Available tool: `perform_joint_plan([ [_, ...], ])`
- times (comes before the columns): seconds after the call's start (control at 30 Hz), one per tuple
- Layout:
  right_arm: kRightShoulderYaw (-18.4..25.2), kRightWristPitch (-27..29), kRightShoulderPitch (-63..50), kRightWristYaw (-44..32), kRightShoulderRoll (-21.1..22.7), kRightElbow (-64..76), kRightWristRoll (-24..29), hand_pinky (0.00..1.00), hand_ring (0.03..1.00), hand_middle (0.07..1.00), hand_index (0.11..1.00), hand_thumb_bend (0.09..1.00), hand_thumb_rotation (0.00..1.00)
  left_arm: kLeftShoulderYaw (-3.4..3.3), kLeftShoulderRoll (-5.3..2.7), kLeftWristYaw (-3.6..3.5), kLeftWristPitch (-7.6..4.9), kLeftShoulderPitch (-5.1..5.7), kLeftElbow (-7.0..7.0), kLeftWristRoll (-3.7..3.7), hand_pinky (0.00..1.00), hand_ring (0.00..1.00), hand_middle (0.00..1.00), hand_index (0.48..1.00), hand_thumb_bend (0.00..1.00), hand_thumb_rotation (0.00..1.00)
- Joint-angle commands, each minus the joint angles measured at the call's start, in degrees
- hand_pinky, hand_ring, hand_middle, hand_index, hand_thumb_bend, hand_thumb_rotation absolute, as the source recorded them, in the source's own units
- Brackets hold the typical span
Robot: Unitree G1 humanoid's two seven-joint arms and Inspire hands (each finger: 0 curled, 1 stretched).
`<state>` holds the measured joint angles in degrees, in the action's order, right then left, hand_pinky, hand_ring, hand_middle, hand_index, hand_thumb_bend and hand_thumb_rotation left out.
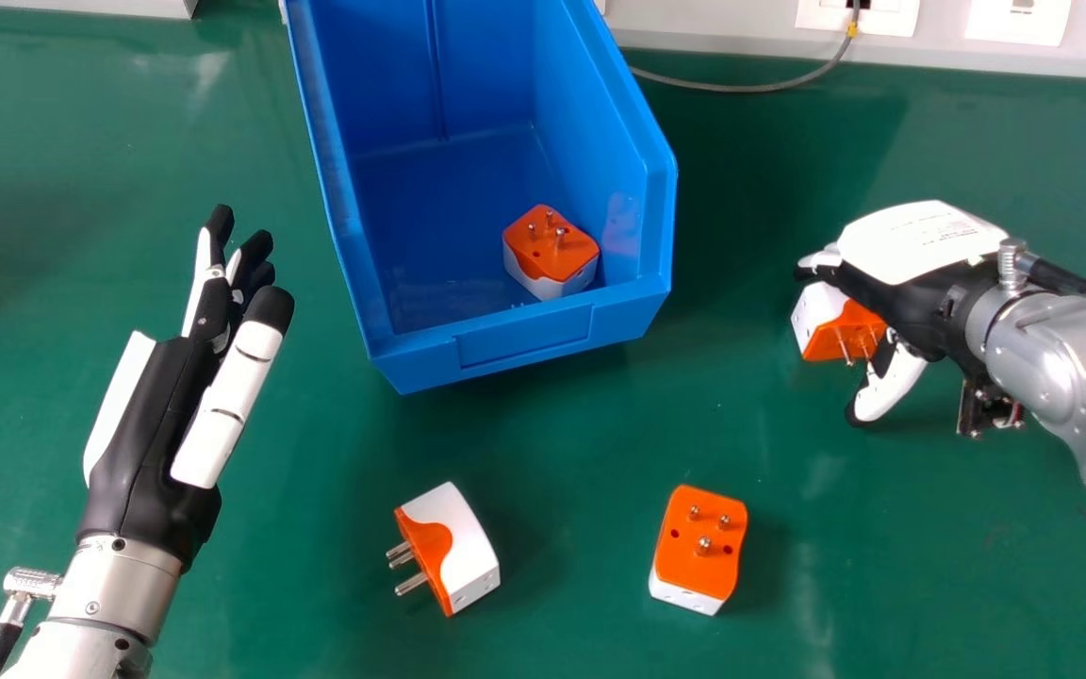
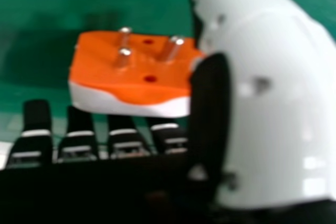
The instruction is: Pick all objects and put in blue box
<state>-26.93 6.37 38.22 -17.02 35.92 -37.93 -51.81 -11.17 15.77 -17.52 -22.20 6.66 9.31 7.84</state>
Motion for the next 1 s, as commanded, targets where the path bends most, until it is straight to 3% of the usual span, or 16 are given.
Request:
perform_joint_plan([
  [0.0,0.04,-0.78,2.76,1.12,0.23,-0.37,-0.11,0.82,0.907,0.922,0.885,0.514,0.21,-0.29,0.78,-0.25,-1.67,0.36,-0.90,-0.51,1.00,1.00,1.00,1.000,0.60,0.94],
  [0.4,-0.87,-2.85,4.73,3.84,-1.31,-4.02,-0.13,0.81,0.900,0.911,0.876,0.509,0.19,-0.21,1.14,-0.17,-1.06,0.73,-1.51,-0.24,1.00,1.00,1.00,1.000,0.58,0.96],
  [0.63,-1.88,-2.96,5.19,4.07,-1.90,-4.95,-0.12,0.81,0.898,0.909,0.875,0.508,0.18,-0.37,0.98,0.05,-0.04,1.72,-3.45,0.20,1.00,1.00,1.00,1.000,0.58,0.96],
  [0.87,-2.77,-2.67,6.08,3.27,-2.39,-6.19,0.24,0.80,0.884,0.901,0.866,0.506,0.19,-0.53,0.92,0.69,0.82,3.08,-5.73,-0.23,1.00,1.00,1.00,1.000,0.59,0.94],
  [0.97,-2.95,-2.52,6.26,3.04,-2.67,-6.59,0.52,0.79,0.881,0.900,0.862,0.506,0.19,-0.70,1.07,0.90,0.98,3.35,-5.69,-0.47,1.00,1.00,1.00,1.000,0.60,0.94],
])
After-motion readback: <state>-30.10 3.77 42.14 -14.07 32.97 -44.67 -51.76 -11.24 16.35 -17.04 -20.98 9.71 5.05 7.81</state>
